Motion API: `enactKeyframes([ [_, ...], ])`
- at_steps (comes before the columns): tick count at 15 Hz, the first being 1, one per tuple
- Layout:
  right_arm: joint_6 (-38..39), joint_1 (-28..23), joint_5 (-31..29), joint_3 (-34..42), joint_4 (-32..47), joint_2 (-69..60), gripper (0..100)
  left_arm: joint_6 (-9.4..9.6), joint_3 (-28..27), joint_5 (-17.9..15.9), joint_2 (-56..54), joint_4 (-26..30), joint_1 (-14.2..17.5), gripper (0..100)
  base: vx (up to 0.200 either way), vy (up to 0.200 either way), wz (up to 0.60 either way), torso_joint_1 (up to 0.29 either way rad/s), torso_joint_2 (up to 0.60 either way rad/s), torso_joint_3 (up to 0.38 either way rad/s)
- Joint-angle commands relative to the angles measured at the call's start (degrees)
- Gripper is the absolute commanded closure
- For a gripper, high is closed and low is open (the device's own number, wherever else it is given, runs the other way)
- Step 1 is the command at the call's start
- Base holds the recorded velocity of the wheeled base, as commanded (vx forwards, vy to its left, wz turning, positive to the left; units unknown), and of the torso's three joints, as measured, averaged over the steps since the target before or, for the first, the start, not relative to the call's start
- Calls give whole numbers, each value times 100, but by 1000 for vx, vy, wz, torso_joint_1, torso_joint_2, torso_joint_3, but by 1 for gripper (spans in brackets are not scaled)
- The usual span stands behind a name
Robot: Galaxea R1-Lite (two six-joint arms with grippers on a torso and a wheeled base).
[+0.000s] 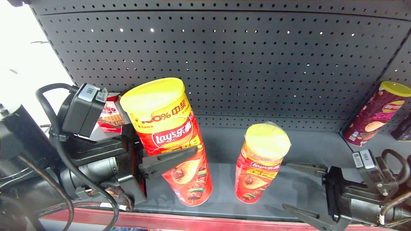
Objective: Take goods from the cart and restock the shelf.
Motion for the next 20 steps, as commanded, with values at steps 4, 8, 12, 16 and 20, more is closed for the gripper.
enactKeyframes([
  [4, -1, -559, -48, 442, 12, -1267, 0, -2, -47, 0, 0, -6, -6, 100, 0, 0, 0, 0, 0, 0],
  [8, -1, -761, -1471, 724, 443, -2375, 0, -2, -12, 0, -9, 3, -6, 100, 0, 0, 0, 0, 0, 0],
  [12, 174, -1465, -2298, 847, 1735, -3746, 0, 16, -39, -9, -9, 3, -50, 100, 0, 0, 0, 0, 0, 0],
  [16, 456, -1755, -2904, 847, 3827, -5671, 0, 34, -12, -18, -44, 3, -182, 100, 0, 0, 0, 0, 0, 0],
  [20, 684, -1983, -3818, 768, 7193, -8808, 0, 104, 234, -18, -317, 29, -199, 100, 0, 0, 0, 0, 0, 0],
])
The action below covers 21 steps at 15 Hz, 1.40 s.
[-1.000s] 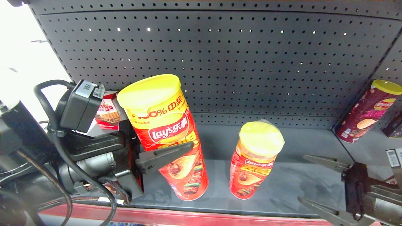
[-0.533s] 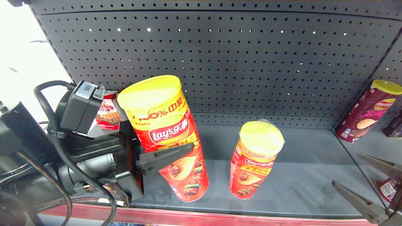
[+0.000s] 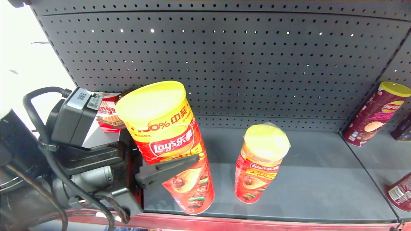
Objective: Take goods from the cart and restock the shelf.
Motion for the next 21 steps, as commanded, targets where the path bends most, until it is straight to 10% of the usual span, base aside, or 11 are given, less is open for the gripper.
enactKeyframes([
  [1, 121, -278, -936, 29, 2101, -2392, 0, -3, 151, -9, -183, -3, -3, 100, 0, 0, 0, 0, 0, 0],
  [16, 367, -270, -1376, 29, 2145, -2392, 0, 172, -684, 26, 467, 50, 454, 100, 0, 0, 0, 0, 0, 0],
  [18, 367, -270, -1376, 29, 2145, -2392, 0, 225, -711, -651, 546, -3, 973, 100, 0, 0, 0, 0, 0, 0],
  [21, 367, -270, -1376, 29, 2145, -2392, 0, 190, -746, -853, 520, 76, 920, 100, 0, 0, 0, 0, 0, 0],
])
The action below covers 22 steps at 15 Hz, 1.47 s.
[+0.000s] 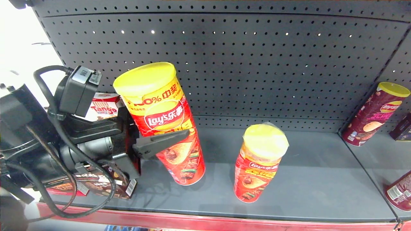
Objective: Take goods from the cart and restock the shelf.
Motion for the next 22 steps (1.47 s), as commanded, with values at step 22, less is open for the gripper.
enactKeyframes([
  [22, -1, -1, 0, 1, -1, 13, 0, 1021, -3791, -55, 2346, 2788, -383, 100, 0, 0, 0, 0, 0, 0],
])
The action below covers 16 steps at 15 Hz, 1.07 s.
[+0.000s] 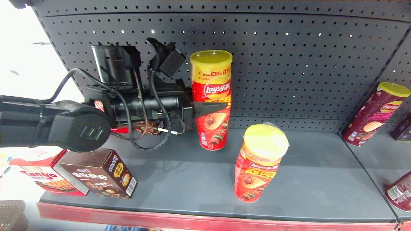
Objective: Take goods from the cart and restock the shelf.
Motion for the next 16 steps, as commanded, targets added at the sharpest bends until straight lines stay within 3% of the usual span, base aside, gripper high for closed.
enactKeyframes([
  [1, 1, 2, 0, 1, -4, 11, 0, -1, -260, 8, 539, -38, -101, 100, 0, 0, 0, 0, 0, 0],
  [4, 1, 2, 0, 1, -4, 11, 0, 8, -778, 8, 1093, -47, -198, 100, 0, 0, 0, 0, 0, 0],
  [16, 1, 2, 0, 1, -4, 11, 0, 8, -1437, 8, 2051, -460, -268, 100, 0, 0, 0, 0, 0, 0],
])
